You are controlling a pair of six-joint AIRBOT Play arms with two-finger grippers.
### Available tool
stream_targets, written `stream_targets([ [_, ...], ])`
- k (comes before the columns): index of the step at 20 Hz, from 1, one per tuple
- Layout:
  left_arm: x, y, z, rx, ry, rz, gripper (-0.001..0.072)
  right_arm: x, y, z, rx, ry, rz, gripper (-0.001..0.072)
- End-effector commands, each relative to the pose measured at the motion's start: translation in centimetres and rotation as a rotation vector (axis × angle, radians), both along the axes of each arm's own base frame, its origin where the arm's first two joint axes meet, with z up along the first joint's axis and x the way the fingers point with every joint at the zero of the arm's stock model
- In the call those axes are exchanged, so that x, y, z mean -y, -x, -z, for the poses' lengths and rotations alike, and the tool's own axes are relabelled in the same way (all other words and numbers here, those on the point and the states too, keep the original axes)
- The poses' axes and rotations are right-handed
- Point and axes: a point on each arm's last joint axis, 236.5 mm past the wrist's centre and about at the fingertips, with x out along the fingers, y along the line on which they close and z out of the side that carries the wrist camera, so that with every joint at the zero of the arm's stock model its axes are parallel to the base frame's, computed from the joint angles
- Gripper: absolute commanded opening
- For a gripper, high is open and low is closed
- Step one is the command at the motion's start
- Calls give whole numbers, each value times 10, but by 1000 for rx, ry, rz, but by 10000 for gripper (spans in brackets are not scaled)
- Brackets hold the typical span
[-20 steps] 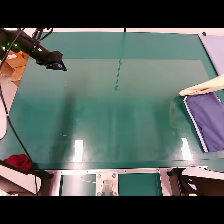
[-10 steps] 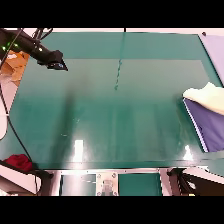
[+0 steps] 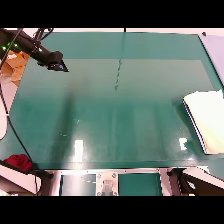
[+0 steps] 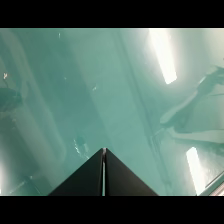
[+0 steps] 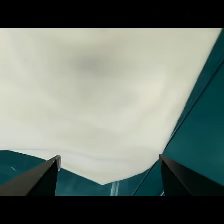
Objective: Fold the shirts.
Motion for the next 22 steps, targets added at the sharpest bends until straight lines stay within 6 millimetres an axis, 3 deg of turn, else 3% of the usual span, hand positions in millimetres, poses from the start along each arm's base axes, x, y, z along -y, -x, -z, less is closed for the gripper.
stream_targets([
  [1,0,-3,-2,14,3,-6,18,-8,-22,-12,50,-17,-3,699],
  [2,0,-2,-3,15,3,-5,17,-14,-48,-27,123,-29,-10,670],
  [3,0,-2,-5,19,2,-8,17,-24,-77,-41,200,-35,-51,493],
  [4,-1,-1,-9,26,-2,-14,17,-39,-105,-55,267,-42,-121,95],
  [5,-3,0,-13,32,-8,-24,16,-57,-133,-66,317,-37,-207,30],
  [8,-7,9,-21,20,-19,-66,15,-126,-187,-73,358,-22,-495,17],
  [11,-10,39,-16,-41,-32,-92,16,-213,-202,-63,342,-70,-784,17],
  [13,-16,74,1,-117,-62,-116,16,-271,-193,-50,323,-108,-975,17],
  [15,-23,120,24,-194,-95,-140,16,-317,-170,-34,289,-147,-1110,17],
  [18,-31,188,62,-276,-134,-183,17,-354,-138,-10,254,-120,-1260,17],
  [20,-32,212,76,-287,-137,-211,17,-372,-136,-2,287,-97,-1314,17],
  [22,-32,222,83,-297,-138,-214,18,-387,-136,-1,320,-78,-1391,18],
])
